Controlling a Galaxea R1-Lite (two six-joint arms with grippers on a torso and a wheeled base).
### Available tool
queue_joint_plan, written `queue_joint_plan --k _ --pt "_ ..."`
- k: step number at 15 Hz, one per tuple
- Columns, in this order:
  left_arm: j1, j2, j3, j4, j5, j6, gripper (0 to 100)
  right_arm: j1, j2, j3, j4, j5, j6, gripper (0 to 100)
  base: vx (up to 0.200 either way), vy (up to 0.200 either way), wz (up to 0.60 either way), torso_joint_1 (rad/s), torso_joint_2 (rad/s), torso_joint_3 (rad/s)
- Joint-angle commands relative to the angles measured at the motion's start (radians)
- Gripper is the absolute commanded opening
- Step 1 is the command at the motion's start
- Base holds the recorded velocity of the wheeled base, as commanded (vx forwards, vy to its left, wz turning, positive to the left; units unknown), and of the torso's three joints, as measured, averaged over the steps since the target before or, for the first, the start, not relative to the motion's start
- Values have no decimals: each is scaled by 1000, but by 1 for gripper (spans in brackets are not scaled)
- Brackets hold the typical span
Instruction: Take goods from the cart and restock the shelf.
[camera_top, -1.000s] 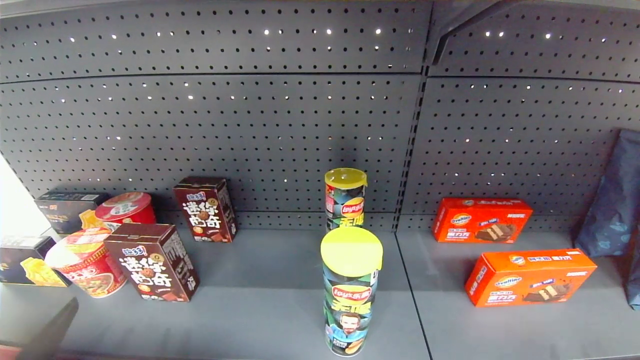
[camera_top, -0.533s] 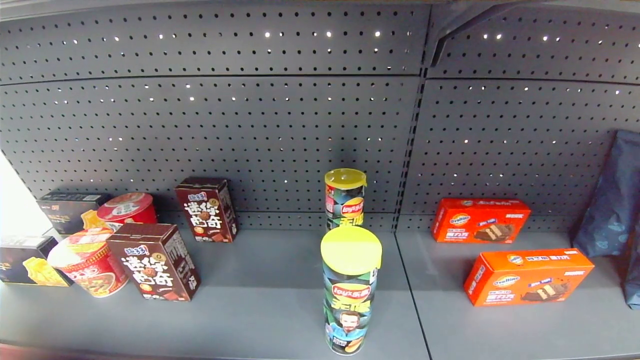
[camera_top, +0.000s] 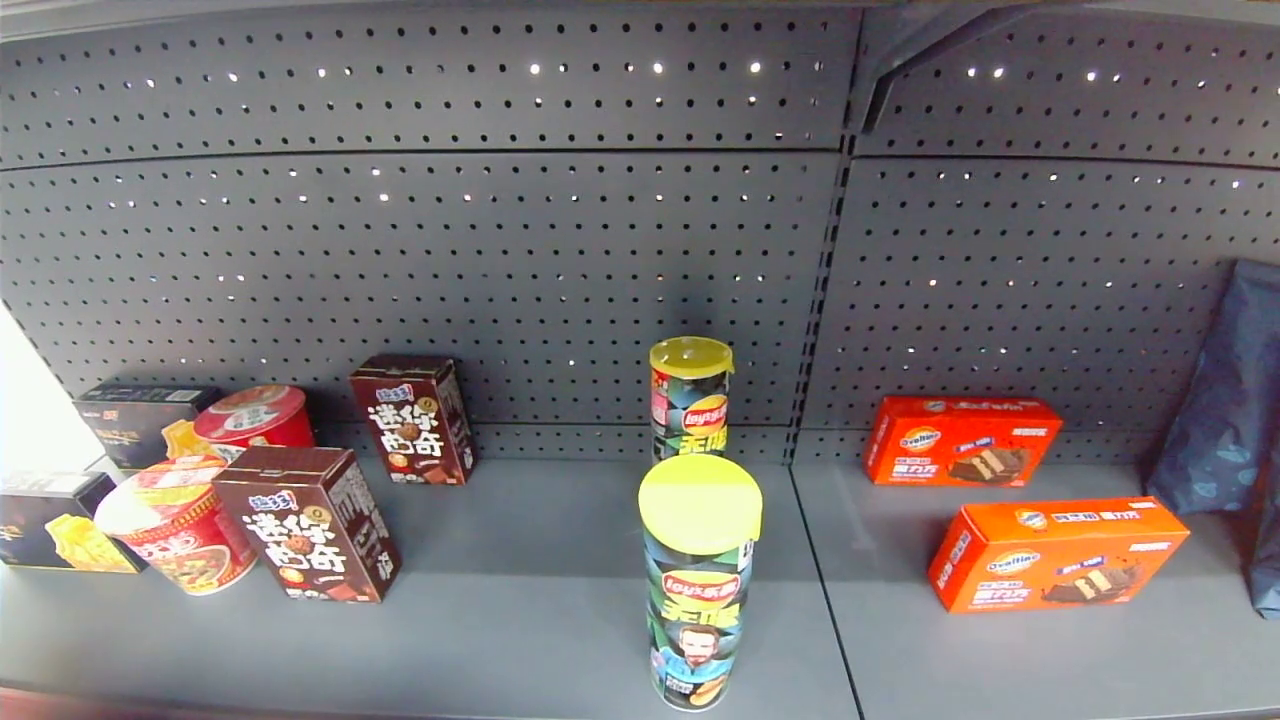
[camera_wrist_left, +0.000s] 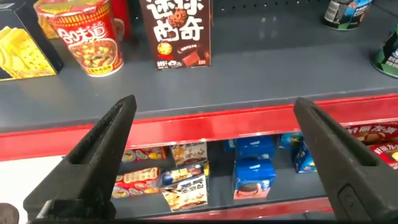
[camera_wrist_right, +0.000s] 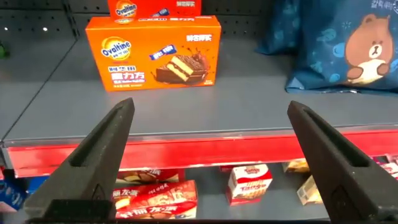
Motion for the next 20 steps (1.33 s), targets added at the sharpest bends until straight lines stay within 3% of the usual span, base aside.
queue_joint_plan --k 1,3,5,7,8,10,11,12,15,20 --pt "-1 6 0 0 -2 3 100 0 6 1 0 4 -6 100 0 0 0 0 0 0" --pt "-1 6 0 0 -2 2 100 -1 4 3 0 -38 6 100 0 0 0 0 0 0" --pt "-1 4 0 0 -22 28 100 -1 4 3 5 -99 7 100 0 0 0 0 0 0" --pt "-1 4 0 0 -36 40 100 -1 6 3 43 31 4 100 0 0 0 0 0 0" --pt "0 4 0 0 -31 40 100 -1 6 0 86 28 4 100 0 0 0 0 0 0" --pt "10 4 0 0 81 18 100 -1 6 3 74 23 30 100 0 0 0 0 0 0" --pt "82 -3 0 -2 89 -14 100 -1 4 3 72 14 46 100 0 0 0 0 0 0" --pt "112 -10 0 -2 86 -20 100 -1 4 3 72 14 46 100 0 0 0 0 0 0" --pt "65 -85 0 -2 46 -14 100 -1 6 3 72 13 44 100 0 0 0 0 0 0" --pt "66 -85 0 -3 72 -25 100 -1 4 3 72 14 44 100 0 0 0 0 0 0"
